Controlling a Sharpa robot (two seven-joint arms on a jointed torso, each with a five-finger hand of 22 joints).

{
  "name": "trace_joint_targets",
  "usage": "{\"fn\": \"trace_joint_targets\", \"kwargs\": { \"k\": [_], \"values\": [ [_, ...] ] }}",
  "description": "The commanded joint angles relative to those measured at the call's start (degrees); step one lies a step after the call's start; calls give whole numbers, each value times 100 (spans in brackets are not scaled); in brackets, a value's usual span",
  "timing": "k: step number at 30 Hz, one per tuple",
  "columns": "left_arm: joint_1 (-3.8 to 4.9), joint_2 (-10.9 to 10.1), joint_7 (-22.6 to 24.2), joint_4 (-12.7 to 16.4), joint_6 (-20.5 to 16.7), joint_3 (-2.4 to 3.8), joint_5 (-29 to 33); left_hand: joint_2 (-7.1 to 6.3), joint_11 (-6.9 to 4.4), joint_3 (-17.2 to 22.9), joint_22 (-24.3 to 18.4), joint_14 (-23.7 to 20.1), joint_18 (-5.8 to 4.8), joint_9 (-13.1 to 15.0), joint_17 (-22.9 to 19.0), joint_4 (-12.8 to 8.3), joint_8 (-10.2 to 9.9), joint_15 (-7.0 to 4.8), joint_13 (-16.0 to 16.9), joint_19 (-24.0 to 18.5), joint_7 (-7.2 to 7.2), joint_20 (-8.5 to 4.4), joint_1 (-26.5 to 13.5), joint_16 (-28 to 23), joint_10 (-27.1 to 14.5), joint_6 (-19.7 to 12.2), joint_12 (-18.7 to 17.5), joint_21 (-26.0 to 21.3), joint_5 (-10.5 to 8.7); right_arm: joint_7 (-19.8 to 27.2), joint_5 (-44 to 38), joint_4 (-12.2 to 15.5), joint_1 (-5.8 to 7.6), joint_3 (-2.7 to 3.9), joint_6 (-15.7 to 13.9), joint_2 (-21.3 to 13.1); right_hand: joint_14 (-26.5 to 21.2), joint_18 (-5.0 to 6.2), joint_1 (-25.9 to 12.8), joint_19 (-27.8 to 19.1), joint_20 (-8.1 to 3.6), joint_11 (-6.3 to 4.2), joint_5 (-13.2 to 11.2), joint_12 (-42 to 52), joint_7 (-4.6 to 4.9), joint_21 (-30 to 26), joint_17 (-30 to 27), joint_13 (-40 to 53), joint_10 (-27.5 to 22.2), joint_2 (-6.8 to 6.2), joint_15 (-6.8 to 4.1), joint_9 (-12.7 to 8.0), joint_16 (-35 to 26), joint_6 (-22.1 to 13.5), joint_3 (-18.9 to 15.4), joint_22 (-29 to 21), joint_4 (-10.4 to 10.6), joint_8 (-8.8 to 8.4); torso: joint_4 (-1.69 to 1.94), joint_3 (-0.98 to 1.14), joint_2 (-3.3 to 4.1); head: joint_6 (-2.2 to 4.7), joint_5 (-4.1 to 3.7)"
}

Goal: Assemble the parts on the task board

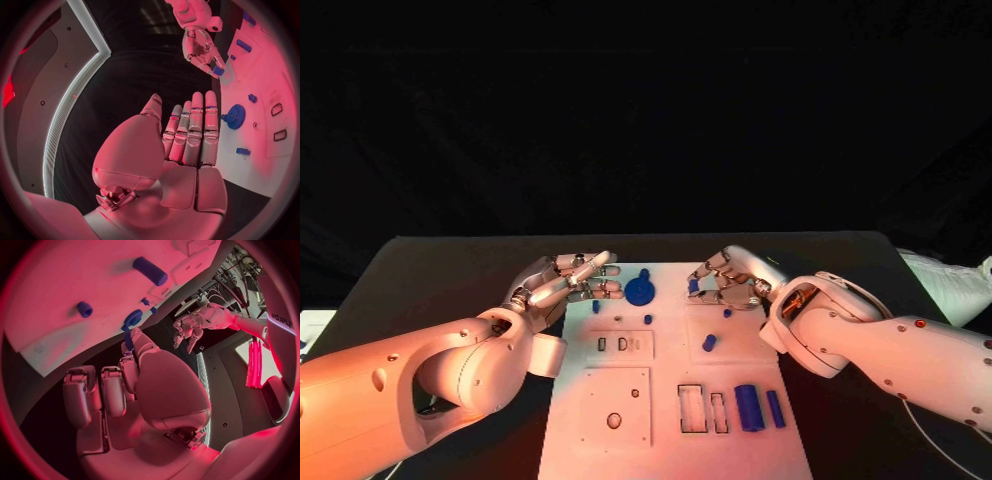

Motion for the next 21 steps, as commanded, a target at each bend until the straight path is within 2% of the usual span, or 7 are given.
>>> {"fn": "trace_joint_targets", "kwargs": {
  "k": [1,7,11,15,21],
  "values": [
    [-4,16,61,-41,101,-1,52,32,4,-1,-5,27,110,-4,6,-33,-33,15,-2,41,8,-5,43,-19,14,29,-22,5,16,-453,-456,63,-17,-9,98,140,405,-63,-15,411,-36,-361,27,-22,-218,16,534,-232,348,42,-31,88,7,231,33,1272,44,78,40,-25,-45,-47,12],
    [-8,18,82,-122,94,-5,78,34,4,-2,-6,28,110,-4,8,-36,-35,15,-3,41,8,-5,44,-22,14,29,-24,5,16,-809,-871,105,-75,-46,239,465,400,-59,-21,399,-39,-362,29,-47,-217,8,514,-247,338,44,-33,87,-4,218,41,1257,42,69,59,-58,-92,-106,33],
    [-9,19,93,-168,85,-7,110,34,4,-2,-6,28,110,-4,8,-36,-35,15,-3,41,8,-5,44,-22,14,29,-24,5,16,-994,-1127,91,-138,-76,316,694,396,-55,-32,385,-42,-361,42,-67,-213,0,496,-257,329,43,-34,86,-13,205,50,1240,41,58,59,-77,-121,-143,69],
    [-10,21,100,-198,73,-8,131,34,4,-2,-6,28,110,-4,8,-36,-35,15,-3,41,8,-5,44,-22,14,29,-24,5,16,-1191,-1429,73,-226,-117,406,928,393,-52,-59,377,-44,-357,52,-80,-208,-5,481,-262,323,33,-33,86,-22,195,51,1230,46,49,73,-98,-133,-146,75],
    [-10,22,104,-208,66,-9,142,34,4,-2,-6,28,110,-4,8,-36,-35,15,-3,41,8,-5,44,-22,14,29,-24,5,16,-1365,-1714,22,-330,-164,497,1155,388,-49,-82,367,-45,-354,66,-102,-204,-11,459,-274,313,21,-32,86,-34,186,53,1217,49,40,67,-89,-131,-169,91]
  ]
}}
